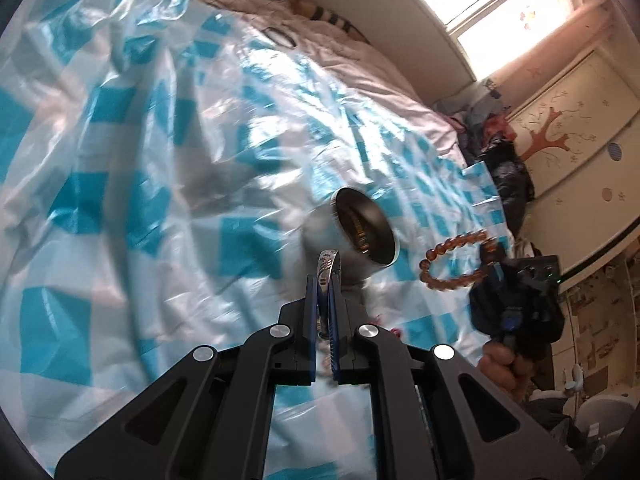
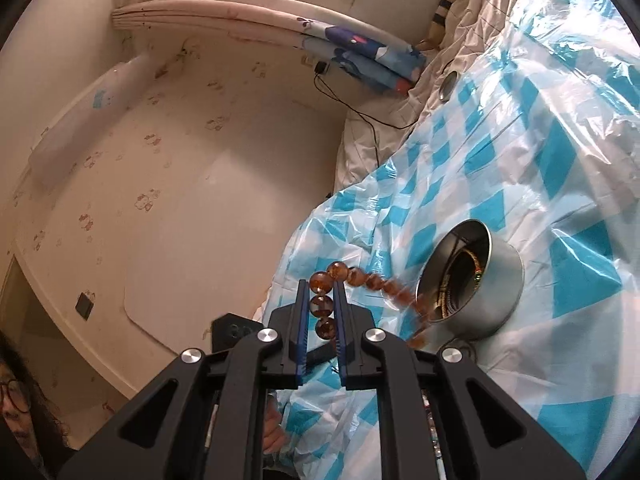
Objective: Organize jewelry
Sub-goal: 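Carry the bangle into the tin with the left tool while the right tool lifts the brown beads, then drop the bangle and brown beads into the silver tin, opening both tools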
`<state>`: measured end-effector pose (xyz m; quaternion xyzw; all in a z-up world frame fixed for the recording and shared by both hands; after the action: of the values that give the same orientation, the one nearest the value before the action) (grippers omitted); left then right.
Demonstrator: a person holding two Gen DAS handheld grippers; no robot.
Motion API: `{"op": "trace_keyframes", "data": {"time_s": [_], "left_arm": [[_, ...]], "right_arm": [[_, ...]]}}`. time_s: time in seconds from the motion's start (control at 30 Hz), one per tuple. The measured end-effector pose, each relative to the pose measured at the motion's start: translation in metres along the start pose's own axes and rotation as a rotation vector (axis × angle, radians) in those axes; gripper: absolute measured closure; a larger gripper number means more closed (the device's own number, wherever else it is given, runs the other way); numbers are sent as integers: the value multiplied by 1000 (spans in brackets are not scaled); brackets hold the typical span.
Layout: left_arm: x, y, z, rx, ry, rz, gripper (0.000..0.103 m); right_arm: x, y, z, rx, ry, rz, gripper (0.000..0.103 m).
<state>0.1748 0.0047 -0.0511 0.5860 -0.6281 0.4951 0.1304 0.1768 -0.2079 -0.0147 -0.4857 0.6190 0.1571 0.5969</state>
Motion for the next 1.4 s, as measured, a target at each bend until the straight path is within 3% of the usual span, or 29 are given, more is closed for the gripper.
{"op": "trace_keyframes", "data": {"time_s": [0.4, 0.77, 0.83, 0.9, 0.93, 0.97, 1.0, 1.07, 1.17, 1.3, 1.33, 1.4], "left_arm": [[54, -26, 37, 13, 22, 99, 98], [59, -47, 88, 27, 77, 77, 98], [52, -46, 100, 11, 55, 64, 98], [31, -41, 115, -38, -59, 42, 88], [22, -39, 118, -49, -120, 34, 76], [16, -39, 117, -50, -162, 31, 71], [18, -39, 114, -46, -159, 39, 70], [21, -43, 102, -17, -190, 72, 57], [24, -51, 77, 51, -193, 97, 51], [14, -52, 55, 65, -212, 87, 50], [12, -51, 52, 63, -218, 85, 50], [10, -46, 45, 52, -230, 89, 50]], "right_arm": [[-5, -10, 3, -3, -12, -14, 90], [7, -27, 16, -29, 31, -21, 90], [10, -29, 20, -38, 42, -29, 90], [14, -31, 25, -48, 53, -31, 90], [16, -31, 27, -54, 59, -29, 90], [18, -32, 30, -59, 63, -28, 90], [20, -32, 33, -65, 68, -29, 90], [21, -33, 39, -76, 75, -37, 90], [22, -30, 53, -103, 112, -73, 90], [45, -15, 83, -183, 340, -156, 86], [51, -12, 82, -182, 378, -158, 85], [51, -14, 75, -157, 404, -169, 75]]}}
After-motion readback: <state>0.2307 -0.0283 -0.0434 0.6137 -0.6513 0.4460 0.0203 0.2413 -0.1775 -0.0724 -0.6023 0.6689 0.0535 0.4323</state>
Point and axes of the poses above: each gripper's, at about its wrist camera, not at the fingertips, and z roughly the way its jaws point, x to its right, y to its underside, the point moved 9 cm from there along z, roughly the way its jaws point, and after that the axes turned 14 degrees about y, right-handed, at the moved point
